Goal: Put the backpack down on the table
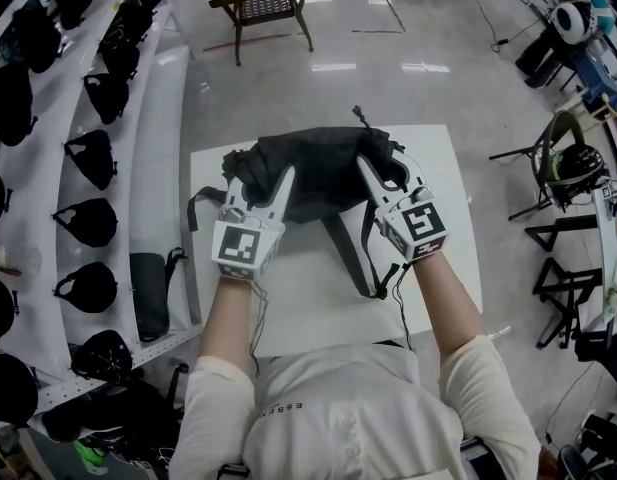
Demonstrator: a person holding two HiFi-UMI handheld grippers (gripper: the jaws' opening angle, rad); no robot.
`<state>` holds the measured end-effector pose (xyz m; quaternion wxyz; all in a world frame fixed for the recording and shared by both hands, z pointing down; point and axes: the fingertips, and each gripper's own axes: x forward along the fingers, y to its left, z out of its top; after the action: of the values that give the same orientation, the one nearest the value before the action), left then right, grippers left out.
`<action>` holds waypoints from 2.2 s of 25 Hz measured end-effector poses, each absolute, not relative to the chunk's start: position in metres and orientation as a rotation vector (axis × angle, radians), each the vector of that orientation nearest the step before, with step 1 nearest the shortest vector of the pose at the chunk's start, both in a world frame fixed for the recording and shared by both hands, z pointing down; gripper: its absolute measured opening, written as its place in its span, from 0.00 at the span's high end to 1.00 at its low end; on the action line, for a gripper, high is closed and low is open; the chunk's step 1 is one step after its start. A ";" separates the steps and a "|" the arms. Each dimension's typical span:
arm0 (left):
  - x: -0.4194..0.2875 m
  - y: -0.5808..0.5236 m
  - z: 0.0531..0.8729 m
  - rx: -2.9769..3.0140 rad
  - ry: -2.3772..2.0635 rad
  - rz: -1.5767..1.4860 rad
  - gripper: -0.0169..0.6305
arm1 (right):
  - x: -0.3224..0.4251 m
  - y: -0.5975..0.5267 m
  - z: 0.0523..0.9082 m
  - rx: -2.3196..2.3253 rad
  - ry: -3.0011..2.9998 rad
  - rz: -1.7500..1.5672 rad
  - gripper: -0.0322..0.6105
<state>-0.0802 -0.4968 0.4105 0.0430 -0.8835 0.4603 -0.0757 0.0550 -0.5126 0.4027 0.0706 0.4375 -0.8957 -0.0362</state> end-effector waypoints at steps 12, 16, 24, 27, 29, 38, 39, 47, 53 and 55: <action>-0.078 -0.477 0.433 -2.866 1.481 -0.201 0.82 | 0.059 -0.494 0.423 1.279 -2.700 0.005 0.79; -0.080 -0.465 0.444 -2.904 1.491 -0.199 0.82 | 0.058 -0.484 0.433 1.281 -2.700 0.052 0.79; -0.076 -0.438 0.457 -2.958 1.474 -0.168 0.81 | 0.061 -0.460 0.450 1.311 -2.706 0.154 0.78; -0.077 -0.428 0.464 -2.944 1.486 -0.161 0.81 | 0.062 -0.450 0.455 1.310 -2.725 0.178 0.78; -0.078 -0.420 0.467 -2.933 1.496 -0.144 0.80 | 0.063 -0.442 0.458 1.313 -2.738 0.198 0.78; -0.079 -0.376 0.488 -3.007 1.578 -0.116 0.79 | 0.065 -0.397 0.476 1.295 -2.775 0.256 0.78; -0.079 -0.372 0.492 -3.006 1.598 -0.112 0.79 | 0.065 -0.393 0.478 1.292 -2.775 0.264 0.78; -0.078 -0.334 0.510 -3.039 1.676 -0.134 0.78 | 0.067 -0.360 0.495 1.245 -2.770 0.334 0.77; -0.075 -0.303 0.532 -3.080 1.750 -0.149 0.77 | 0.071 -0.332 0.514 1.204 -2.753 0.412 0.76; -0.074 -0.293 0.540 -3.078 1.774 -0.160 0.77 | 0.073 -0.323 0.521 1.196 -2.741 0.432 0.75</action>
<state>-0.0736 -0.2934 0.5402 -0.2059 -0.8470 0.4881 -0.0441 0.0726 -0.3235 0.5213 0.0597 0.3951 -0.9055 0.1428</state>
